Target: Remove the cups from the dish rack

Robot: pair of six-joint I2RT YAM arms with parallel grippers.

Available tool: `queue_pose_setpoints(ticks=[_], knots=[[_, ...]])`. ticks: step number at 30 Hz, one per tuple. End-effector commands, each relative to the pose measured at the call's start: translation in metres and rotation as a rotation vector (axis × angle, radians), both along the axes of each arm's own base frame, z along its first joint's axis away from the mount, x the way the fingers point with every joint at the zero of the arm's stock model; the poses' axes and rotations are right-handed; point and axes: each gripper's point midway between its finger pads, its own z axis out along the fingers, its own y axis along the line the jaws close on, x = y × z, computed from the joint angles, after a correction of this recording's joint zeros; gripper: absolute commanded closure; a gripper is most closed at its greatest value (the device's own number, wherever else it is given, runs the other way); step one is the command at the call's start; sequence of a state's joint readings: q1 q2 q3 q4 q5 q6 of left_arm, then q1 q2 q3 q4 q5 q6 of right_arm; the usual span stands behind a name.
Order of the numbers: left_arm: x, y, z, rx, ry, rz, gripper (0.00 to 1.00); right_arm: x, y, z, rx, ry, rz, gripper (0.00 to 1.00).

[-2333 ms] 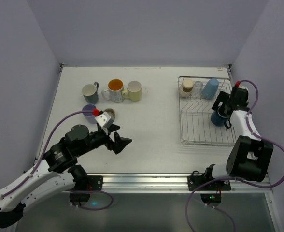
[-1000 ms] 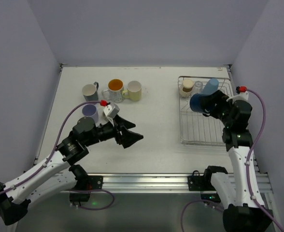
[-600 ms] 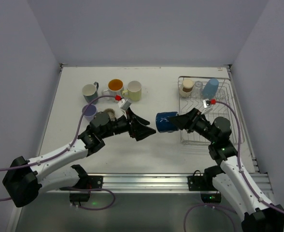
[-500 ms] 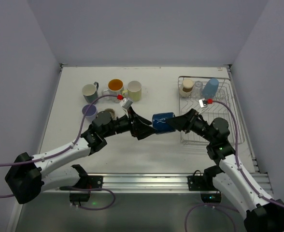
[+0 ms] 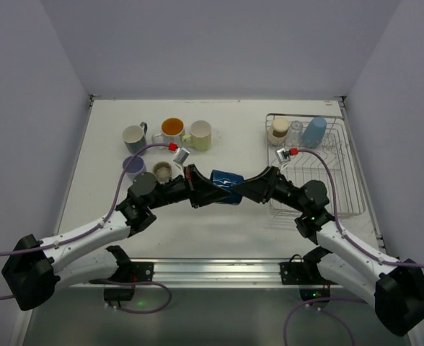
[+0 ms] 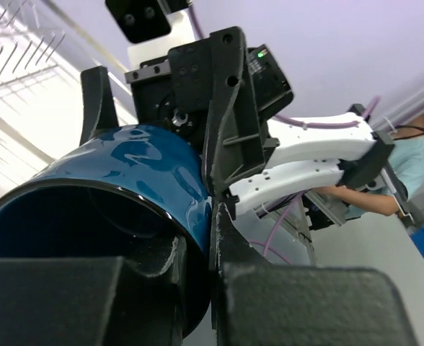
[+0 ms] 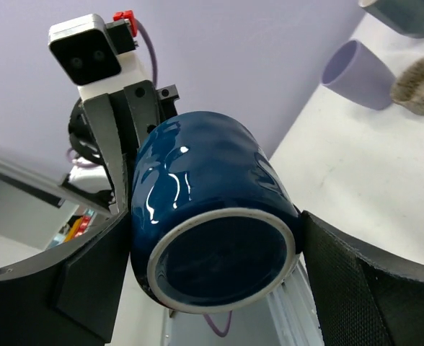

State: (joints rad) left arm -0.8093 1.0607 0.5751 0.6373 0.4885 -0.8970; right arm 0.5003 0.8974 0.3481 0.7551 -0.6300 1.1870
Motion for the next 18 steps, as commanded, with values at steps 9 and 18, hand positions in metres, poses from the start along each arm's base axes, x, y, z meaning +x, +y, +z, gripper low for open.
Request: queue_pose_setpoints(ticks=[9, 18], knots=[[0.057, 0.045, -0.040, 0.414, -0.047, 0.390, 1.00, 0.040, -0.030, -0.017, -0.176, 0.008, -0.351, 0.01], [0.121, 0.070, -0.121, 0.885, 0.007, 0.624, 1.00, 0.044, -0.077, -0.043, -0.376, -0.015, -0.569, 0.01]])
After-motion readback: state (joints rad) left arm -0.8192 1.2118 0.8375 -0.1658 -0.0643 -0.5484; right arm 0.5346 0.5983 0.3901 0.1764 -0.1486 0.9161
